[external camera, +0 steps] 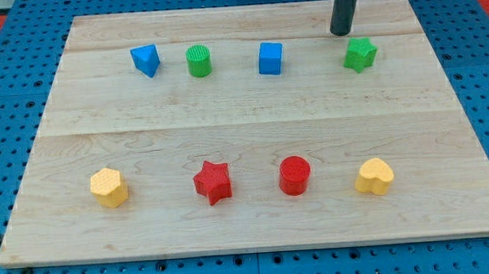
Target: Move the hexagon diagonally to the red star
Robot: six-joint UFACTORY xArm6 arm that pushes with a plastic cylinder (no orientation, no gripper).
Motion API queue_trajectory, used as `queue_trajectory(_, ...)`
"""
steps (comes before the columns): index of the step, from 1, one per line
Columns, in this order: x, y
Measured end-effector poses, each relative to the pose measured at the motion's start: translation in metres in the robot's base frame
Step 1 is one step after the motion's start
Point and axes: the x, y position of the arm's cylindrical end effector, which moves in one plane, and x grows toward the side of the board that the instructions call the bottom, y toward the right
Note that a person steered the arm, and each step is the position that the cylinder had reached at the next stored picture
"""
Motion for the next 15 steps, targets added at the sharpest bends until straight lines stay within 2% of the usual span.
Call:
queue_trajectory(6, -0.001, -0.021)
queue_trajectory(7, -0.018, -0.045)
queue_trajectory(8, -0.035, -0.086)
queue_trajectory(10, -0.019, -0.235)
queue_trajectory(11, 0.033, -0.233)
queue_trajectory(12, 0.034, -0.294)
queue_trajectory(13, 0.056, -0.288)
queue_trajectory(14, 0.160, -0.282)
queue_trajectory(15, 0.205, -0.253)
